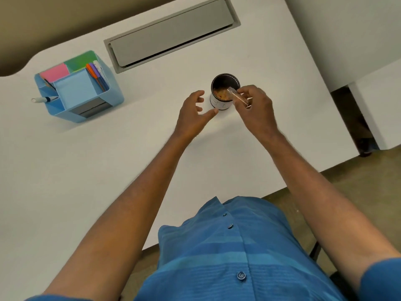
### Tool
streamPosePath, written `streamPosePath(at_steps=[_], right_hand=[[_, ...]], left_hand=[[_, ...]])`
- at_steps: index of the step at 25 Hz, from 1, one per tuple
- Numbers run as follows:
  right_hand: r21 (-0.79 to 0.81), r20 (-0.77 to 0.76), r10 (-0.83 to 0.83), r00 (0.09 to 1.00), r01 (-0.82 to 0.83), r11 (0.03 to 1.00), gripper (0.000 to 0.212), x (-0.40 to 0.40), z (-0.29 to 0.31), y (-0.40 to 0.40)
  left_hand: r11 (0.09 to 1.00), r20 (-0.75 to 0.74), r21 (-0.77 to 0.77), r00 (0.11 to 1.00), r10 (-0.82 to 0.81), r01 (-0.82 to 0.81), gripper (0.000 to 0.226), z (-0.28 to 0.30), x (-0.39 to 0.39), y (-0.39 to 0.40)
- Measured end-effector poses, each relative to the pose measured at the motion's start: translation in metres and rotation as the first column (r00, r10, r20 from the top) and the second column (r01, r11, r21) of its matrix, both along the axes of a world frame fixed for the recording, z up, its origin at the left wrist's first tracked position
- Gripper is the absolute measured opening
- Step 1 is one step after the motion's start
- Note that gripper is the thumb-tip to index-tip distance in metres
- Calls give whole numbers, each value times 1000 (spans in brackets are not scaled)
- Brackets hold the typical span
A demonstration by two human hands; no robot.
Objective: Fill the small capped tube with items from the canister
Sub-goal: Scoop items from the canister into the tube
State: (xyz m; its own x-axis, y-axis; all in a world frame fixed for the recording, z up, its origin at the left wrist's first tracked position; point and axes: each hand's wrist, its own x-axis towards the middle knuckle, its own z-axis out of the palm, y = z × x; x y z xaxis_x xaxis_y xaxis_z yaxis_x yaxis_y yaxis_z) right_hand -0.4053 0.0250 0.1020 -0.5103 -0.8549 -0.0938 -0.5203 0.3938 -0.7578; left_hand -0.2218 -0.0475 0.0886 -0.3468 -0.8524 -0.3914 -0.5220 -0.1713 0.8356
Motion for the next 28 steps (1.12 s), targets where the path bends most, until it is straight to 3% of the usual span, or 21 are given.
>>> streamPosePath(at_steps=[3, 6, 14, 24, 28], right_hand=[[90, -134, 71, 989, -59, 994, 26, -19, -3, -8], [118, -203, 142, 969, -119, 986, 27, -23, -4, -17], [121, -220, 192, 956, -169, 978, 25, -25, -11, -26], [140, -186, 167, 968, -142, 980, 28, -27, -14, -22], [219, -149, 134, 980, -100, 971, 32, -23, -16, -12]], left_hand=[[994, 94, -39, 991, -99, 103, 98, -14, -28, -17], [987, 113, -70, 984, -135, 144, 109, -20, -50, -28], [959, 173, -204, 972, -162, 196, 96, -39, -62, -37], [956, 187, -217, 969, -160, 199, 97, -39, -59, -35], [960, 229, -187, 960, -163, 208, 97, -33, -40, -29]])
